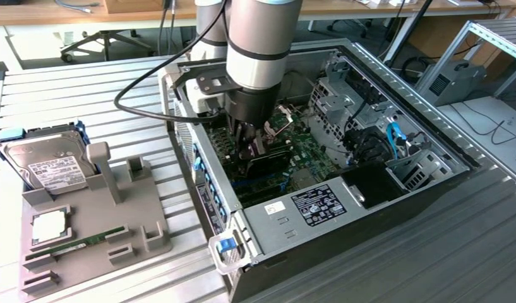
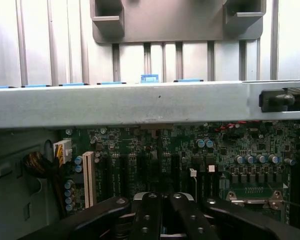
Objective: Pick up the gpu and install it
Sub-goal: 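Press down on the gpu until it lock into place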
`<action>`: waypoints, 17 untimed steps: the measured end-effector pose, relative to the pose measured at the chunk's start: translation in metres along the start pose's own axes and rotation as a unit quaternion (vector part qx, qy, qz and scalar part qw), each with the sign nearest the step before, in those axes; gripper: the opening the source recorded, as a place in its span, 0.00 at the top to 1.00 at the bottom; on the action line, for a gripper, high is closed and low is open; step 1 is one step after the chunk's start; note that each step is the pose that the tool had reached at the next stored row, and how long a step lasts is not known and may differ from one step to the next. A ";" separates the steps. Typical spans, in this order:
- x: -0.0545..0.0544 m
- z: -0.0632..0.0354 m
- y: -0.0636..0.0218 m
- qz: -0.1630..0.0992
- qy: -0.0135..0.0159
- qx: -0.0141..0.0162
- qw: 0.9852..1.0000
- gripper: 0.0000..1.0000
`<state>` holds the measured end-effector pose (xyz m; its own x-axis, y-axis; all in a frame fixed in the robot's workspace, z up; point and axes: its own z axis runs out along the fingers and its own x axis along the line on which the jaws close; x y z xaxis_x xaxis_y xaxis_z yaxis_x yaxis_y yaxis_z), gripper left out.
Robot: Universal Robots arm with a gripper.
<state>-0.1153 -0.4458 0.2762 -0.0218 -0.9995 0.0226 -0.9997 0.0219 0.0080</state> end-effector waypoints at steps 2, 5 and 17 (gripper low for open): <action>0.000 0.0007 0.0001 0.000 0.000 0.000 1.000 0.89; 0.000 0.0010 0.0001 0.000 0.000 0.000 1.000 0.89; -0.005 0.0012 0.0001 0.000 0.003 0.000 1.000 0.89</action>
<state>-0.1153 -0.4406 0.2748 -0.0217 -0.9994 0.0279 -0.9997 0.0220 0.0080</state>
